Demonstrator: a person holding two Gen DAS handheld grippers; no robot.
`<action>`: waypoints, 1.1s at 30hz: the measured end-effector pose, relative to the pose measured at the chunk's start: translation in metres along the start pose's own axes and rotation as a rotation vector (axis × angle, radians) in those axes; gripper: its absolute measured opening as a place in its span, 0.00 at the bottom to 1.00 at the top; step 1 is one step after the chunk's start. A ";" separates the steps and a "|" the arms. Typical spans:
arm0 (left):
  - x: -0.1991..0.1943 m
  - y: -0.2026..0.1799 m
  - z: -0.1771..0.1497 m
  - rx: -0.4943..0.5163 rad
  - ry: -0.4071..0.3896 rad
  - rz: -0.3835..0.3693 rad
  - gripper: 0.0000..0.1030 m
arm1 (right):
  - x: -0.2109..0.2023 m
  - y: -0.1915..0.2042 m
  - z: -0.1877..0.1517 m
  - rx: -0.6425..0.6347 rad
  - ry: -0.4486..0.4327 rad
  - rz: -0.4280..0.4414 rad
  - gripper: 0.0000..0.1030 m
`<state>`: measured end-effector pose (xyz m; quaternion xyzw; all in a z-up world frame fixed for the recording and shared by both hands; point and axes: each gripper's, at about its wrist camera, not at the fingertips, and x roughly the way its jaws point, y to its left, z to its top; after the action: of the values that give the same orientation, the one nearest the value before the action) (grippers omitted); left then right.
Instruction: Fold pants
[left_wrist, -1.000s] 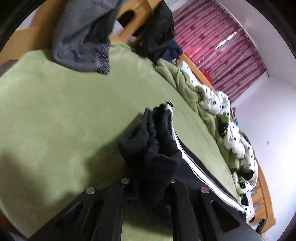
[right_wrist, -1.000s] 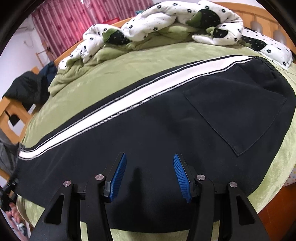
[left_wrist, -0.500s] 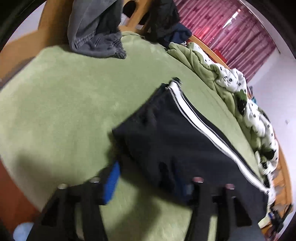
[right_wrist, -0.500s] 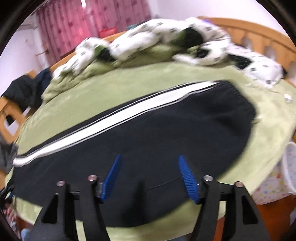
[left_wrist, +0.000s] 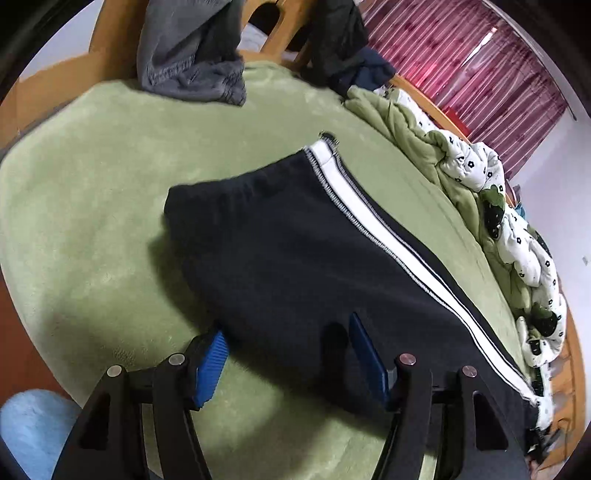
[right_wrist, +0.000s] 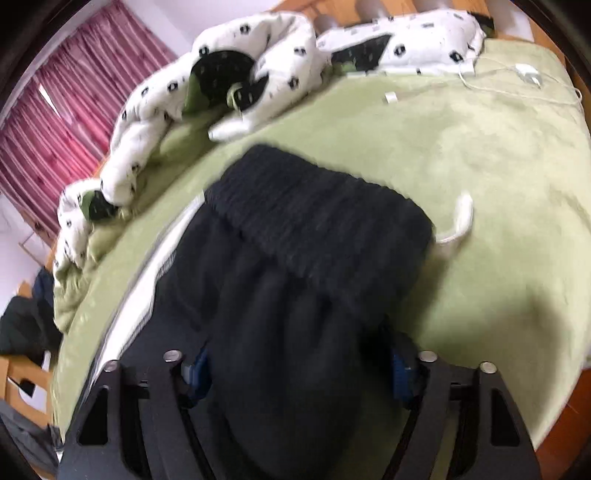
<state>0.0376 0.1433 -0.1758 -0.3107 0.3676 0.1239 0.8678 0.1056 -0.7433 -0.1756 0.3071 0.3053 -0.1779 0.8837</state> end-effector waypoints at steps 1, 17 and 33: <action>0.000 -0.002 -0.001 0.005 -0.002 0.010 0.60 | -0.011 0.005 0.009 -0.018 -0.028 0.045 0.42; -0.029 0.003 0.002 0.105 -0.025 0.066 0.60 | -0.070 -0.013 -0.019 -0.211 0.068 -0.135 0.65; 0.051 -0.041 0.126 0.349 -0.028 -0.060 0.60 | -0.087 0.207 -0.137 -0.495 0.033 -0.027 0.65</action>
<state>0.1621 0.1903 -0.1256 -0.1642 0.3619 0.0364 0.9169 0.0848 -0.4887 -0.1145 0.0798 0.3582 -0.1045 0.9243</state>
